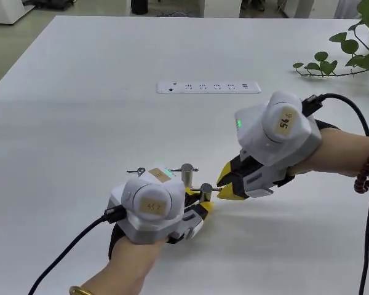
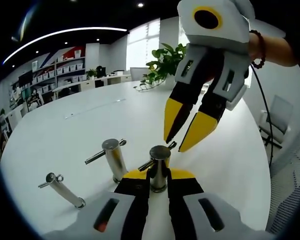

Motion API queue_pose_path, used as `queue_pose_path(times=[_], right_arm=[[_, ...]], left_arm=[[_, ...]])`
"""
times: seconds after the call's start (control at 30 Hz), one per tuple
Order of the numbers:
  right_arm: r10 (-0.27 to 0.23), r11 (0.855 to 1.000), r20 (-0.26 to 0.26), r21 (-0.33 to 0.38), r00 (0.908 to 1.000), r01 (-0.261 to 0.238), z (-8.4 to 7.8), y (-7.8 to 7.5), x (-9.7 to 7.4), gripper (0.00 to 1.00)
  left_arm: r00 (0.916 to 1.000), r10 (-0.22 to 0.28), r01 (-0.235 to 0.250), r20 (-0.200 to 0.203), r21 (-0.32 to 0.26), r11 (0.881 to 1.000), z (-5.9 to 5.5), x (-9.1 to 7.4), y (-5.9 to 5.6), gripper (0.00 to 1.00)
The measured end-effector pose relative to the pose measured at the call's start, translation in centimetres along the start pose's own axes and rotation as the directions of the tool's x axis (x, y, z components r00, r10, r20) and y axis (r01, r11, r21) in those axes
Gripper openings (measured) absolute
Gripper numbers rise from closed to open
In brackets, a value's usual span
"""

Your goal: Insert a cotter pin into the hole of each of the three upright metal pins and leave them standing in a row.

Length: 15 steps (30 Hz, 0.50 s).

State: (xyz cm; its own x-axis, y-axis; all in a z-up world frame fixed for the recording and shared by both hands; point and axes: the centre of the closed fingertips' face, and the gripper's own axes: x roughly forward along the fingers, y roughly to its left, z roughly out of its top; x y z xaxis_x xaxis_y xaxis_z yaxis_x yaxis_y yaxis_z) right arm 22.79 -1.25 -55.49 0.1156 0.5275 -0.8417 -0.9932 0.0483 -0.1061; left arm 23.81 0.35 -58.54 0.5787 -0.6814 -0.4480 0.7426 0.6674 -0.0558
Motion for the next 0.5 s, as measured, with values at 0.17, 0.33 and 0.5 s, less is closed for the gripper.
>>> queue_pose_path(times=[0.17,0.33,0.5], right_arm=[[-0.006,1.0,0.001,0.007,1.0,0.006,-0.07,0.07,-0.04,0.0],[-0.004,1.0,0.005,0.01,1.0,0.004,0.17,0.17,0.23,0.0],[-0.004,1.0,0.011,-0.008,0.9999,0.004,0.66,0.23,0.5,0.0]], left_arm=[[1.0,0.001,-0.001,0.0,0.001,1.0,0.0,0.03,0.0,0.1],[1.0,0.0,0.0,0.0,-0.005,1.0,-0.01,0.05,-0.01,0.1],[1.0,0.0,0.0,0.001,-0.021,1.0,-0.05,0.04,0.0,0.1]])
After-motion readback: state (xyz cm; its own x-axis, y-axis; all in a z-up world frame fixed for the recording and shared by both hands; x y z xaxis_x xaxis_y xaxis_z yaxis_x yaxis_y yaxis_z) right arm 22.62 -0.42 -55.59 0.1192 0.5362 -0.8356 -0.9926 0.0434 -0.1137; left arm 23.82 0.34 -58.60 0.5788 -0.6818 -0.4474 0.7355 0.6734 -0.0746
